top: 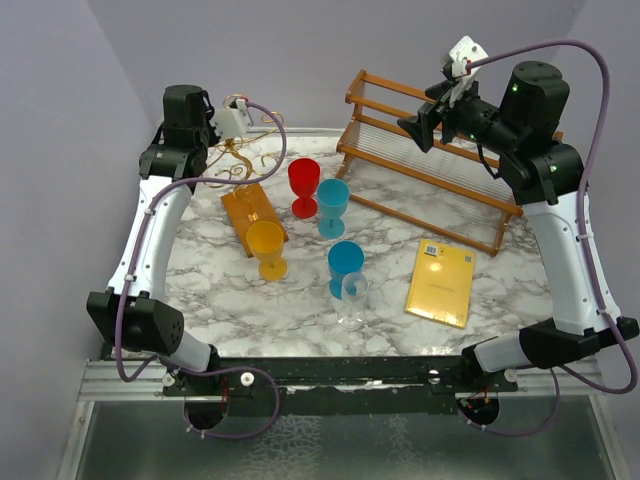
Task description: Place the wine glass upside down on the wine glass rack
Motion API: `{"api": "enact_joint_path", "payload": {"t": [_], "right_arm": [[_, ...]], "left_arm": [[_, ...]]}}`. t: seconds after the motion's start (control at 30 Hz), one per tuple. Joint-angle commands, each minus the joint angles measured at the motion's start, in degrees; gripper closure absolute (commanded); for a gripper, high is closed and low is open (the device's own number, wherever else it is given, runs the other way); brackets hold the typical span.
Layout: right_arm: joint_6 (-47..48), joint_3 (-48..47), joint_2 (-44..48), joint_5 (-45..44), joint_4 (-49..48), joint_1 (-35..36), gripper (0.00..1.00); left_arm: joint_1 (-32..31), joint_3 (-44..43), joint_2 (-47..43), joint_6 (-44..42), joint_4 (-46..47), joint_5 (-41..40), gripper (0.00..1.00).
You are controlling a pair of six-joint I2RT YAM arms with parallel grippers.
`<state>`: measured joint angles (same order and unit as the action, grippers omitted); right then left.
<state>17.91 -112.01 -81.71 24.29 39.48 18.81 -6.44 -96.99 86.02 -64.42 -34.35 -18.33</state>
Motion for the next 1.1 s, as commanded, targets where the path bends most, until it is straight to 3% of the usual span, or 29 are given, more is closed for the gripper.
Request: {"api": "enact_joint_path", "payload": {"t": [0.0,0.23,0.53,1.07], "right_arm": [[0.71,0.42,0.37,1.37,-0.34,0.43,0.27],[0.59,0.67,0.02,1.60,-0.37,0.43,0.27],[0.52,0.55,-0.11,1.73,-0.28,0.43,0.27],[0.78,1.52,0.16,1.59,-0.37,0.39,0.26]], "left_arm": [[-1.81,-2.00,-1.48,-1.40,-2.44,2.50,1.00],[-4.49,-3.29,-0.39,0.55,-2.58,5.29,1.00],[-6.35,-3.76,2.04,3.25,4.75,3.16,1.00],[-6.22,-8.81,7.59,4.30,6.70,-8.22,1.00]]}}
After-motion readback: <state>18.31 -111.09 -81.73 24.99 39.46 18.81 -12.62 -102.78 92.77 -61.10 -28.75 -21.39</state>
